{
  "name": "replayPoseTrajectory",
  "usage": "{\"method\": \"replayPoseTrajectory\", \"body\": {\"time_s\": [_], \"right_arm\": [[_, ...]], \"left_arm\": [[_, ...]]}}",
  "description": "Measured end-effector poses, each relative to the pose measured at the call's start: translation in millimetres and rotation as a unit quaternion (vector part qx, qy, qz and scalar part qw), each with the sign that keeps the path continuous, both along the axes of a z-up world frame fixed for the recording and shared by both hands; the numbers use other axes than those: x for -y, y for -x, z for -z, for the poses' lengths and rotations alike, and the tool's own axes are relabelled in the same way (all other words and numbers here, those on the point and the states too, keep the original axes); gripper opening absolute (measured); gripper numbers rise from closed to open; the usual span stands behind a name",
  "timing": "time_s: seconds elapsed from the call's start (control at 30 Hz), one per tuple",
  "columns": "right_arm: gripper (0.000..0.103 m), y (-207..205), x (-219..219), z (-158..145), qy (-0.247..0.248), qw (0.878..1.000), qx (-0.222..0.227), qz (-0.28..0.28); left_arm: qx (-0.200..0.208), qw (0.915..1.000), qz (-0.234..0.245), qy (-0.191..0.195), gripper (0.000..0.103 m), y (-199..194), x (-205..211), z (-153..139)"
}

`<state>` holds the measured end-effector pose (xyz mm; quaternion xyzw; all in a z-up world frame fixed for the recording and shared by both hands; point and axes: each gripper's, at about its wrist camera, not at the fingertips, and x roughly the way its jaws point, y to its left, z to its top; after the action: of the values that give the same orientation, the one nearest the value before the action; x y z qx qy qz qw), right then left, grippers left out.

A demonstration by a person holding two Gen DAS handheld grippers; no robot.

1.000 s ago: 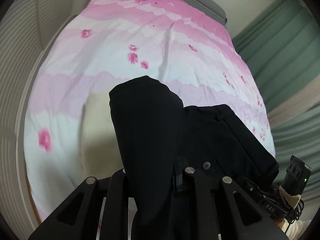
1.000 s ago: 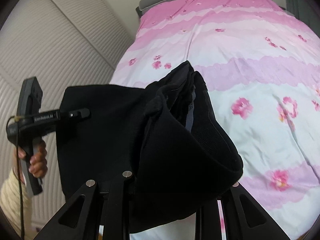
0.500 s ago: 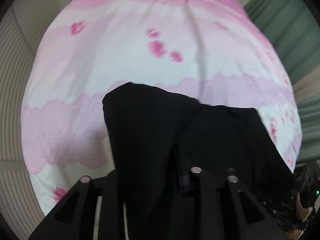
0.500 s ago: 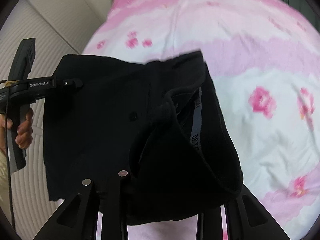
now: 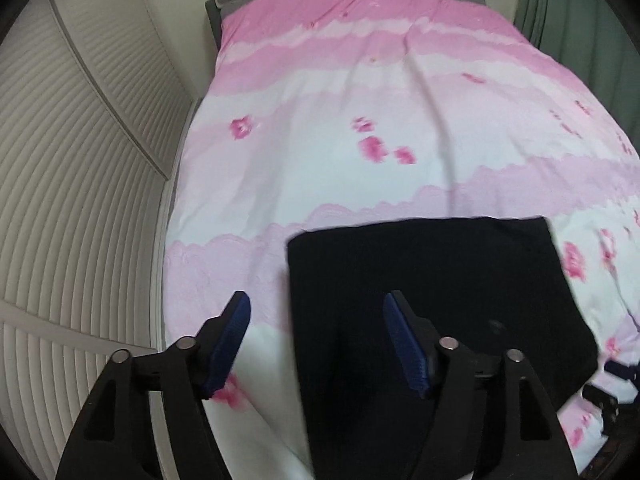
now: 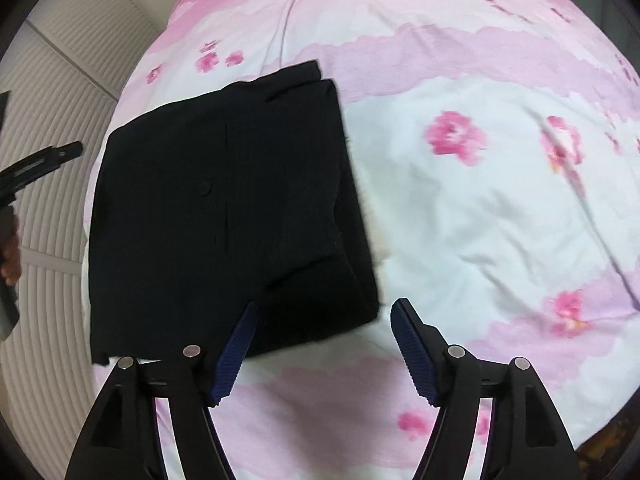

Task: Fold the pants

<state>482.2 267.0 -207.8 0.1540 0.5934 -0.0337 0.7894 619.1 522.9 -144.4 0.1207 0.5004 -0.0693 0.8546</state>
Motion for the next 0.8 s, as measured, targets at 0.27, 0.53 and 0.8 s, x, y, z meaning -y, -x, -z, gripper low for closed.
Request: {"method": "replayPoseTrajectory", "body": {"time_s": [0.27, 0.53, 0.8], "right_arm": [[0.072, 63, 68, -46, 0.037, 0.998, 0.039, -0.023], [0.087, 131, 129, -141, 0.05, 0.987, 0.136, -0.074], [0.094, 221, 197, -210, 0.08, 0.972, 0.204, -0.088]], "left_arm": [[0.031, 0.9993, -0.011, 0.021, 0.083, 127, 65, -56], [0.094, 0.9948, -0.004, 0.039, 0.096, 252, 155, -119], [0.156, 0.9863, -0.009, 0.054, 0.103, 369, 254, -172]]}}
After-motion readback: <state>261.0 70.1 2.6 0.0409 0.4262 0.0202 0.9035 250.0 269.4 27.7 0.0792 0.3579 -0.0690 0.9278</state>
